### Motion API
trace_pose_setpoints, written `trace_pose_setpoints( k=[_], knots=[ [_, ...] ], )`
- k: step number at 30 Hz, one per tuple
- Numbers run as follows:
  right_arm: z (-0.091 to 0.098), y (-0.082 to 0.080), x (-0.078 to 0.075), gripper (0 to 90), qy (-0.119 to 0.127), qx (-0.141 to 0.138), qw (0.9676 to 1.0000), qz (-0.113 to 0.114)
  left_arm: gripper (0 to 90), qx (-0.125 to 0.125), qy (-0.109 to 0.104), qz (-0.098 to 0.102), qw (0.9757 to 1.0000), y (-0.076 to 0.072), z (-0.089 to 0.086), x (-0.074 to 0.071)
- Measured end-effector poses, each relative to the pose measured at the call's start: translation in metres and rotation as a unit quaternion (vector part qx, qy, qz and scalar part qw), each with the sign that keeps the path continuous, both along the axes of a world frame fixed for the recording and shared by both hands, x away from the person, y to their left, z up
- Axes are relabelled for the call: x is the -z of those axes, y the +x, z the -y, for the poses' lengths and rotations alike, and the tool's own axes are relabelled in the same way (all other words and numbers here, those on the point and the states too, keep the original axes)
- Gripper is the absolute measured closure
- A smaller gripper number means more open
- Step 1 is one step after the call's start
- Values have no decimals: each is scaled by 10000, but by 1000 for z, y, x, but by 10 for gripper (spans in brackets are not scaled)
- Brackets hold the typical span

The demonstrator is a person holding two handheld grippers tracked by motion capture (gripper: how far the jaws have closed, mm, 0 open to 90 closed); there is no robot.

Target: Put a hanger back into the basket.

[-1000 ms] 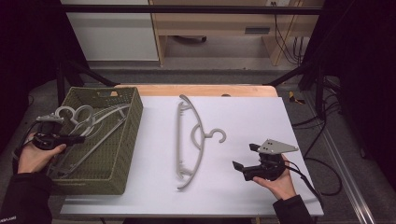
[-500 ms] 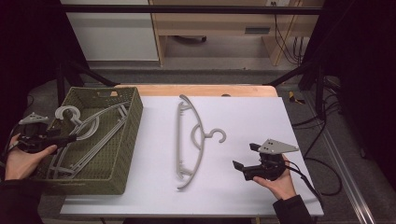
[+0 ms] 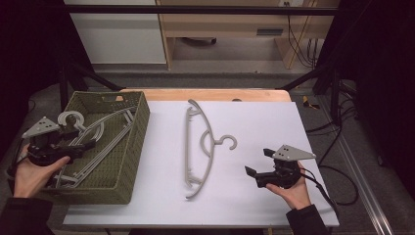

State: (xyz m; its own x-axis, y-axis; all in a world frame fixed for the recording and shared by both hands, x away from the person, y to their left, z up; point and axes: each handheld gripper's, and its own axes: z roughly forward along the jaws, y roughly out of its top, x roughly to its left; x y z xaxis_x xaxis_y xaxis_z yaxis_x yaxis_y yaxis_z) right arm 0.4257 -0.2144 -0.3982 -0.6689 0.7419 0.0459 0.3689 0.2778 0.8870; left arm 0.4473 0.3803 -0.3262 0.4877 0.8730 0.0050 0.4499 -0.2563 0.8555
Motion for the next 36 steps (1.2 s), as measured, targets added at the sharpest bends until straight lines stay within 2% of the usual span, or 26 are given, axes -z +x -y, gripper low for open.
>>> trace_pose_setpoints(
  k=[3, 7, 10, 13, 15, 17, 19, 20, 23, 27, 29, 33, 36],
  knots=[
    [-2, 0, -1, 97, 9, -15, 10000, -4, 377, 265, -50, 240, 9993, -5, 17, -3],
    [-2, 0, -1, 96, 1, -29, 10000, -19, 409, 602, 31, 430, 9973, -13, 42, -7],
    [-2, 1, -1, 96, -3, -16, 10000, -18, 418, 863, -3, 362, 9956, -20, 64, -8],
    [-2, 0, -1, 96, 3, -8, 10000, -21, 421, 987, 118, 406, 9942, -26, 87, -6],
    [-3, 0, -1, 96, 2, -12, 10000, -28, 384, 1019, 156, 438, 9937, -28, 104, -3],
    [-3, 0, -1, 96, -4, 4, 10000, -30, 346, 1121, 79, 353, 9930, -29, 115, 1],
    [-3, 0, 0, 96, -18, -4, 10000, -40, 258, 1196, 56, 242, 9925, -29, 129, 7],
    [-3, 0, 0, 96, -18, -4, 10000, -40, 258, 1243, 69, 197, 9920, -28, 134, 9],
    [-2, 0, 0, 97, 3, 27, 10000, -64, 172, 1342, 136, 19, 9909, -27, 156, 20],
    [0, -1, 1, 97, 2, 35, 10000, -63, 155, 1505, 170, -138, 9884, -25, 181, 31],
    [0, -1, 2, 97, -31, 59, 10000, -60, 153, 1551, 210, -107, 9876, -25, 193, 35],
    [1, 0, 2, 99, -39, 94, 9999, -64, 155, 1679, 229, -220, 9853, -22, 215, 41],
    [1, 0, 2, 101, -36, 115, 9999, -66, 164, 1709, 251, -270, 9846, -18, 230, 46]
  ],
)
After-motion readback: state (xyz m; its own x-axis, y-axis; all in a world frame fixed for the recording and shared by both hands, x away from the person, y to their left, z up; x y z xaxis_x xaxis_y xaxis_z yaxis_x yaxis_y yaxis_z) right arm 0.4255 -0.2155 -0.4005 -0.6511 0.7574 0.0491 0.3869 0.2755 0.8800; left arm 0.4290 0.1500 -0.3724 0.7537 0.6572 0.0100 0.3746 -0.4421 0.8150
